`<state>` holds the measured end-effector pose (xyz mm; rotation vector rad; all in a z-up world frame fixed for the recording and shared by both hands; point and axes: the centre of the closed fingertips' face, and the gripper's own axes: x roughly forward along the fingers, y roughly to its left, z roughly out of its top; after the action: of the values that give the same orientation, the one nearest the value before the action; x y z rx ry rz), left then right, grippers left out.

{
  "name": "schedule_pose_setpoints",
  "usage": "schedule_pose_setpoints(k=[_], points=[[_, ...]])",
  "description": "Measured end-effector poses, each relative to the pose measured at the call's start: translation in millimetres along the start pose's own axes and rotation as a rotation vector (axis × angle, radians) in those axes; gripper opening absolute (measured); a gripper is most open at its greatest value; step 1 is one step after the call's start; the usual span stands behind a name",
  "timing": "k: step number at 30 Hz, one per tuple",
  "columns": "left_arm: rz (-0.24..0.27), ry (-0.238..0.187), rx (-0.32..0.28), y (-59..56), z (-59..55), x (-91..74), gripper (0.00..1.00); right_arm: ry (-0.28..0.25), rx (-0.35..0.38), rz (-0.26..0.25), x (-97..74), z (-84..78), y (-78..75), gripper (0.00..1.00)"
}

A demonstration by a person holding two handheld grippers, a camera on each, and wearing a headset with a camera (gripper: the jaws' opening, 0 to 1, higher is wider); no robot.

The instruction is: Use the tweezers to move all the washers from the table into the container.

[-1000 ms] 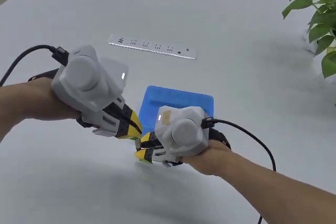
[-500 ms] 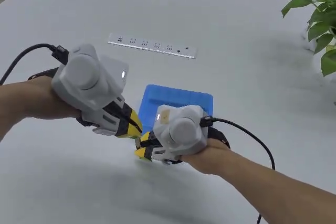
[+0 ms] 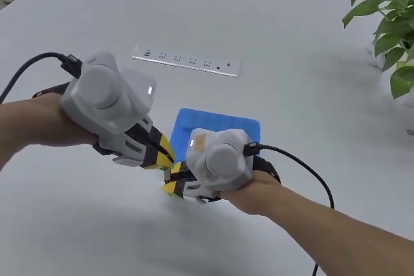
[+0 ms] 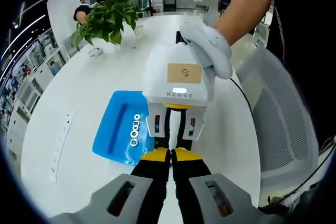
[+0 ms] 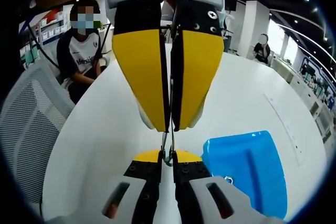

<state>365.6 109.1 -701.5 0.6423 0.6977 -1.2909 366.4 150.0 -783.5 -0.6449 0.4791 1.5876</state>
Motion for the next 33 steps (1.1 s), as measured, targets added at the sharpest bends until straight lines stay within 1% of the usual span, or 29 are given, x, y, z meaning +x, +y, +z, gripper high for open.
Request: schedule_pose_setpoints(k=[8, 12, 15, 21, 27, 33], points=[[0.018, 0.008, 0.025, 0.1, 10.2, -12.5, 0.06, -0.012, -0.017, -0.02, -9.2, 13.7, -2.7, 0.09], [0.023, 0.003, 0.033, 0.4, 15.6, -18.6, 0.06, -0.014, -0.03, -0.029, -14.9, 19.9, -4.0, 0.09], [0.022, -0.006, 0.04, -0.4, 21.6, -24.7, 0.06, -0.022, -0.036, -0.037, -21.0, 26.2, -4.0, 0.1], [0.031, -0.009, 0.061, 0.2, 31.9, -32.4, 0.06, -0.025, -0.052, -0.054, -31.3, 34.1, -7.8, 0.1], [0.044, -0.012, 0.085, 4.1, 41.4, -38.4, 0.06, -0.025, -0.069, -0.073, -41.2, 38.9, -14.9, 0.09], [0.054, -0.019, 0.099, 10.0, 49.3, -40.5, 0.06, -0.023, -0.08, -0.091, -49.8, 40.9, -23.7, 0.09]])
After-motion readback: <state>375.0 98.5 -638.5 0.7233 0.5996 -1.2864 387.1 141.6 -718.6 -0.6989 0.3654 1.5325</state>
